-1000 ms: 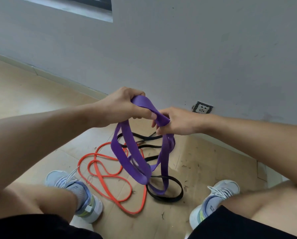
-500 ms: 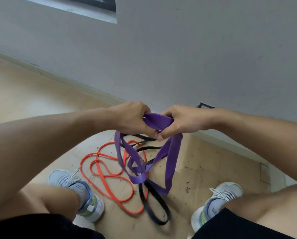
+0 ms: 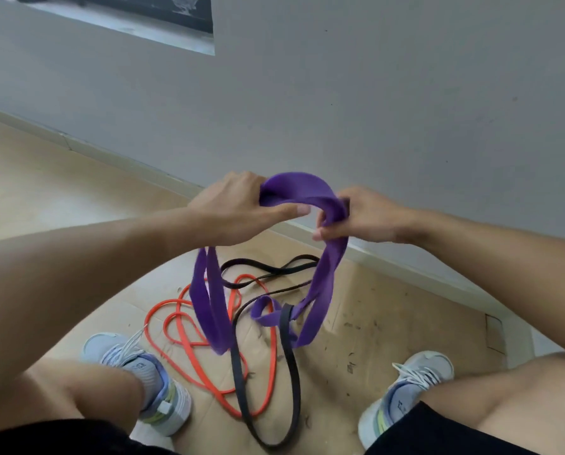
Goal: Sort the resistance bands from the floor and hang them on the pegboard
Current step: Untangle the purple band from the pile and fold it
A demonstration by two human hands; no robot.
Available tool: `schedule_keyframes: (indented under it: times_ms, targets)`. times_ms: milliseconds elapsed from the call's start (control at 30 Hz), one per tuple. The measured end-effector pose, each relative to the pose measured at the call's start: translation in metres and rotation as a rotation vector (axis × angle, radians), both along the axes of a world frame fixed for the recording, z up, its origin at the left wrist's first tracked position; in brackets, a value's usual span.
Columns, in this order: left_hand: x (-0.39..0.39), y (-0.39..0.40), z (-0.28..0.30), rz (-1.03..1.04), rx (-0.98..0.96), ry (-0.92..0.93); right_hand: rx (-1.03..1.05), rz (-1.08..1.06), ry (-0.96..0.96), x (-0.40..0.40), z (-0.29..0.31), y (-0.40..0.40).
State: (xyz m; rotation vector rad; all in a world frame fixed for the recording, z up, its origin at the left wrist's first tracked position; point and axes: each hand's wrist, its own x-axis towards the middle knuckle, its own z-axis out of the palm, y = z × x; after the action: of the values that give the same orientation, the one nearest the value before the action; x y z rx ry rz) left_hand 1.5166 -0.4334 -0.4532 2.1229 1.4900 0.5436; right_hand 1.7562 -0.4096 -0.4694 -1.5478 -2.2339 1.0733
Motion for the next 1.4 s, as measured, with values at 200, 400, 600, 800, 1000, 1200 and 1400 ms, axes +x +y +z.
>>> schedule_keyframes:
  times_ms: [200, 400, 600, 800, 1000, 1200, 1400]
  targets:
    - [-0.015, 0.009, -0.007, 0.049, 0.012, 0.249, 0.356, -0.061, -0.004, 0.000, 0.025, -0.004]
    - [-0.021, 0.014, -0.005, -0.068, 0.208, 0.213, 0.296, 0.052, -0.082, 0.011, 0.064, -0.001]
    - [-0.020, 0.011, -0.017, -0.201, 0.037, 0.452, -0.192, 0.129, -0.286, 0.012, 0.017, -0.001]
    - [-0.023, 0.012, -0.025, -0.118, -0.024, 0.314, -0.147, 0.096, -0.136, 0.002, -0.006, -0.007]
    - [-0.017, 0.003, -0.016, -0.016, 0.016, 0.072, -0.117, 0.067, -0.014, -0.007, -0.013, -0.014]
    - [-0.008, -0.001, -0.014, 0.044, 0.050, -0.149, -0.068, 0.036, -0.046, -0.014, -0.014, -0.016]
    - [-0.024, 0.007, -0.021, 0.071, -0.151, -0.291, 0.118, -0.118, 0.092, -0.010, -0.008, -0.009]
